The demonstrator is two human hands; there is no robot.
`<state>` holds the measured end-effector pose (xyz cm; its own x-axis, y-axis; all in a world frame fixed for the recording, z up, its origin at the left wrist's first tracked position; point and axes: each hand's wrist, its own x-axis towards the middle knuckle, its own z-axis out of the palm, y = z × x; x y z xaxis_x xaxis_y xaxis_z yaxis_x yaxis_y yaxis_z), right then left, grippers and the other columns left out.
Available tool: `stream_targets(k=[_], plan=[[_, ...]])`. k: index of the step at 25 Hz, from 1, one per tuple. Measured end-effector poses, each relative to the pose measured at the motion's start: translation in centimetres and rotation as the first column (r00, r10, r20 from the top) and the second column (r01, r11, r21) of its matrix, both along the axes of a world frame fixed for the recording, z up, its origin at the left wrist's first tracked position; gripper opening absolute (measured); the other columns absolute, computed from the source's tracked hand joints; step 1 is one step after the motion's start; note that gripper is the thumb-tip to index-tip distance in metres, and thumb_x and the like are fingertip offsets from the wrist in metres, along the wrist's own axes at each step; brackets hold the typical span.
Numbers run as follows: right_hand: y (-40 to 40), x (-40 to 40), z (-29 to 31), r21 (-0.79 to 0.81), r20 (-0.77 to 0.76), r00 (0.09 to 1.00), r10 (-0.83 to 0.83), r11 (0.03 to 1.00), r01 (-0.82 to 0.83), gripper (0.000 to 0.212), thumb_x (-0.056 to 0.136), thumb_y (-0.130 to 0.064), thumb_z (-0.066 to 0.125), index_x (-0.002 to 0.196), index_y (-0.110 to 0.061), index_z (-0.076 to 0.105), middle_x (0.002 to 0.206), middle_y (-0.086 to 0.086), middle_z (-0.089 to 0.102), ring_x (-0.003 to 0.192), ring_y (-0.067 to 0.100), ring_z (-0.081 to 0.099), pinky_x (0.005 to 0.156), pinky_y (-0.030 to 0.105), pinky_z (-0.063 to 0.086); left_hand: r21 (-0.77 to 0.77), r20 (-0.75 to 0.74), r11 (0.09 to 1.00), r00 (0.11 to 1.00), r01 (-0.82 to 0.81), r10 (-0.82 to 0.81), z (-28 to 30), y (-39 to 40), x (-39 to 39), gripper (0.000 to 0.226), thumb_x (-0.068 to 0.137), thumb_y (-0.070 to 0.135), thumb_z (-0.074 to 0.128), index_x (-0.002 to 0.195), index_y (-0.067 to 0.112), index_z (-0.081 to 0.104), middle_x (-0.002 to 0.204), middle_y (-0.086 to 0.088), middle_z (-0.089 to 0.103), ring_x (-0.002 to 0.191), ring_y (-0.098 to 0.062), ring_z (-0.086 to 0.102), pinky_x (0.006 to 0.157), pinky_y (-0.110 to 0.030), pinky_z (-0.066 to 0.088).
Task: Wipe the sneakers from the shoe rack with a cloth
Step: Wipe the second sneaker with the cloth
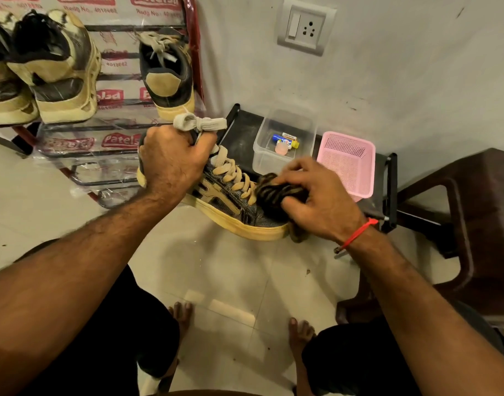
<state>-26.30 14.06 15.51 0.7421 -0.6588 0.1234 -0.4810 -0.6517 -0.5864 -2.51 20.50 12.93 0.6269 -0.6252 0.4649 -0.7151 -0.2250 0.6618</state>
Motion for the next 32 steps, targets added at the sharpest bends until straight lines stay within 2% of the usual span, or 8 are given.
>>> stream_targets(k=[6, 8, 12, 17, 22, 26, 28, 32], plan=[[1.2, 0.3, -0.1, -0.074, -0.082, 0.943, 0.323, 0.941, -0.329, 0.034, 0.076, -0.030, 0.053, 0.098, -0.021, 0.077, 0.108, -0.005, 0.061, 0.102, 0.013, 0.059, 0.085, 0.035, 0.056, 0.127, -0.114, 0.988, 0.989, -0.083, 0.098, 0.4, 0.0, 0.2, 0.051, 0.082, 0.064, 0.054, 0.052, 0.022, 0.050, 0.049, 0.002, 0.050, 0.049, -0.019, 0.050, 0.059, -0.040, 0.052], [0.7, 0.1, -0.4, -0.093, -0.137, 0.942, 0.306, 0.943, -0.320, 0.033, 0.075, -0.033, 0.052, 0.093, -0.023, 0.078, 0.102, -0.008, 0.061, 0.097, 0.014, 0.059, 0.079, 0.039, 0.056, 0.147, -0.139, 0.986, 0.985, -0.079, 0.100, 0.3, -0.2, 0.3, 0.049, 0.084, 0.058, 0.060, 0.053, 0.022, 0.050, 0.049, 0.004, 0.050, 0.048, -0.016, 0.049, 0.060, -0.038, 0.052], [-0.8, -0.6, -0.3, -0.211, -0.179, 0.984, -0.003, 0.977, -0.036, 0.035, 0.071, -0.032, 0.049, 0.090, -0.025, 0.079, 0.097, -0.007, 0.063, 0.094, 0.022, 0.059, 0.072, 0.041, 0.054, 0.158, -0.145, 0.984, 0.984, -0.080, 0.103, 0.5, -0.2, 0.6, 0.047, 0.081, 0.059, 0.057, 0.054, 0.022, 0.052, 0.050, 0.003, 0.052, 0.048, -0.017, 0.051, 0.062, -0.043, 0.057], [1.8, 0.4, -0.8, -0.177, -0.126, 0.955, 0.270, 0.941, -0.289, 0.031, 0.075, -0.031, 0.051, 0.090, -0.024, 0.077, 0.103, -0.006, 0.061, 0.097, 0.019, 0.056, 0.070, 0.041, 0.055, 0.163, -0.132, 0.984, 0.986, -0.078, 0.100, 0.3, -0.1, 0.1, 0.054, 0.077, 0.070, 0.048, 0.052, 0.022, 0.052, 0.049, 0.002, 0.052, 0.049, -0.019, 0.052, 0.060, -0.039, 0.055], [-2.7, -1.7, -1.2, -0.292, -0.226, 0.957, -0.183, 0.950, 0.113, 0.023, 0.082, -0.023, 0.063, 0.098, -0.025, 0.079, 0.102, -0.004, 0.061, 0.100, 0.025, 0.054, 0.071, 0.040, 0.052, 0.084, -0.230, 0.996, 0.972, -0.040, 0.058, 0.5, -0.2, 0.8, 0.044, 0.089, 0.045, 0.062, 0.053, 0.022, 0.051, 0.048, 0.002, 0.050, 0.044, -0.015, 0.046, 0.053, -0.033, 0.046], [-2.5, -2.1, -0.4, -0.202, 0.195, 0.911, -0.362, 0.895, 0.399, 0.026, 0.076, -0.016, 0.059, 0.094, -0.014, 0.078, 0.095, -0.002, 0.062, 0.090, 0.019, 0.058, 0.076, 0.032, 0.054, 0.001, -0.311, 0.995, 0.946, -0.095, 0.091, 1.0, -0.6, 1.1, 0.045, 0.089, 0.047, 0.062, 0.054, 0.021, 0.052, 0.051, -0.002, 0.051, 0.047, -0.019, 0.047, 0.050, -0.037, 0.044], [-1.4, -1.1, -0.2, -0.109, 0.383, 0.843, -0.378, 0.888, 0.447, 0.027, 0.075, -0.011, 0.059, 0.095, -0.009, 0.077, 0.095, 0.002, 0.061, 0.087, 0.012, 0.056, 0.080, 0.015, 0.048, 0.047, -0.332, 0.988, 0.931, -0.146, 0.154, 1.0, -0.6, 1.2, 0.046, 0.089, 0.051, 0.062, 0.056, 0.020, 0.054, 0.054, -0.001, 0.053, 0.050, -0.020, 0.050, 0.053, -0.038, 0.048], [1.0, 1.2, -1.9, 0.045, 0.370, 0.867, -0.334, 0.939, 0.342, 0.034, 0.078, -0.008, 0.060, 0.109, -0.011, 0.072, 0.107, 0.005, 0.054, 0.099, 0.006, 0.051, 0.091, 0.008, 0.042, 0.181, -0.611, 0.979, 0.770, -0.091, 0.185, 0.9, -0.6, 1.2, 0.038, 0.092, 0.049, 0.066, 0.073, 0.016, 0.066, 0.075, -0.007, 0.071, 0.074, -0.028, 0.069, 0.075, -0.044, 0.059]])
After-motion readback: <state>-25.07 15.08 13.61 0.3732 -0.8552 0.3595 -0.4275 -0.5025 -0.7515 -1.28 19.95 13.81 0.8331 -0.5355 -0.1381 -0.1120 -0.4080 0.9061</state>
